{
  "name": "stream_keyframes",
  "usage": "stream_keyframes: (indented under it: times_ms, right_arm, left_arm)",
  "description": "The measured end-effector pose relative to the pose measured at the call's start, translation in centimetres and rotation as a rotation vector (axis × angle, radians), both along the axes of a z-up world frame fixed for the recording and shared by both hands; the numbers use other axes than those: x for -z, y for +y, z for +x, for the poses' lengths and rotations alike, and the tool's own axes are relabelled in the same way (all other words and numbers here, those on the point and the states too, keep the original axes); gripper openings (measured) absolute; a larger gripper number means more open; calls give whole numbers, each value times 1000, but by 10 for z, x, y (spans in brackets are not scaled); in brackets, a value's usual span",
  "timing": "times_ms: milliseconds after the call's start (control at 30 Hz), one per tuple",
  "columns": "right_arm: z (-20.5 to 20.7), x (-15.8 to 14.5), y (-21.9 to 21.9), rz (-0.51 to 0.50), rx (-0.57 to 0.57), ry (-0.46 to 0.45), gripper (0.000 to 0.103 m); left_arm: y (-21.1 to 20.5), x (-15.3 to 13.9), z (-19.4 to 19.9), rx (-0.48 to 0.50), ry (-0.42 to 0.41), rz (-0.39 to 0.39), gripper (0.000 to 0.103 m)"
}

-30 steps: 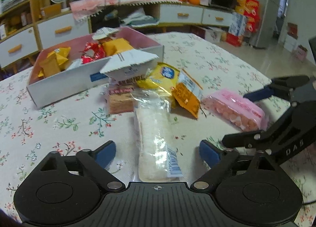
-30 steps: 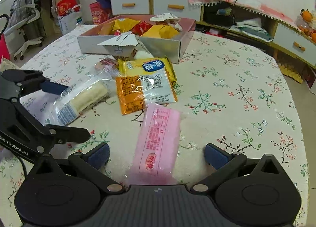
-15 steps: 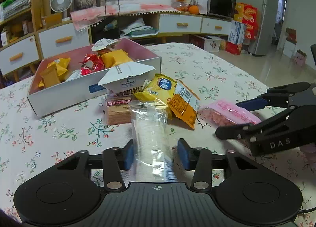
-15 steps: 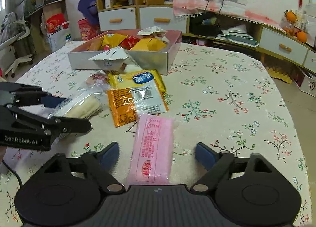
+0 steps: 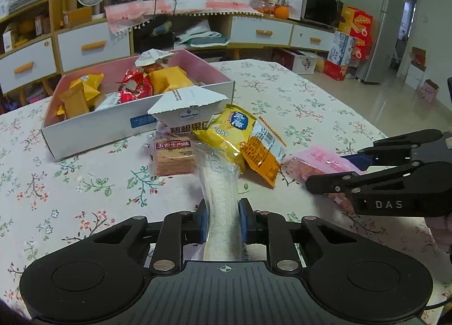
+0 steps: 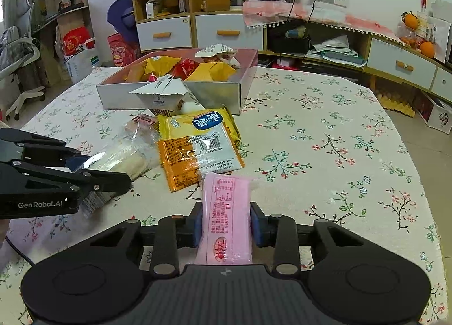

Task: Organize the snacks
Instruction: 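Carry the bread and pink packets into the pink box and open both tools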

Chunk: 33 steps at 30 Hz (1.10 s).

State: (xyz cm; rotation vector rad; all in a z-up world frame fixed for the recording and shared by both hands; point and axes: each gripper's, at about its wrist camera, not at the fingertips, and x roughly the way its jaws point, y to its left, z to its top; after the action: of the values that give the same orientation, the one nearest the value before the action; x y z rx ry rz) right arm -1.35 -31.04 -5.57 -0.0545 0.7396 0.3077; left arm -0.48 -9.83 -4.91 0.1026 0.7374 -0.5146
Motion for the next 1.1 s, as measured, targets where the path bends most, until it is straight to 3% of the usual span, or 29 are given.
stream_keyframes:
  times_ms: [233, 600, 767, 1100]
  right_arm:
    - [-2, -6, 2, 7, 4, -8, 3]
    - [6, -25, -1, 43, 50, -37, 3]
    - [18, -39, 1, 74, 80, -54, 3]
    - [63, -69, 21, 152, 115, -89, 3]
  left_arm:
    - [3, -6, -6, 39, -18, 7, 17]
    - [18, -31, -15, 68, -38, -52, 16]
    - [32, -46, -6, 29, -40, -104, 16]
    - [58, -59, 40, -111, -72, -134, 16]
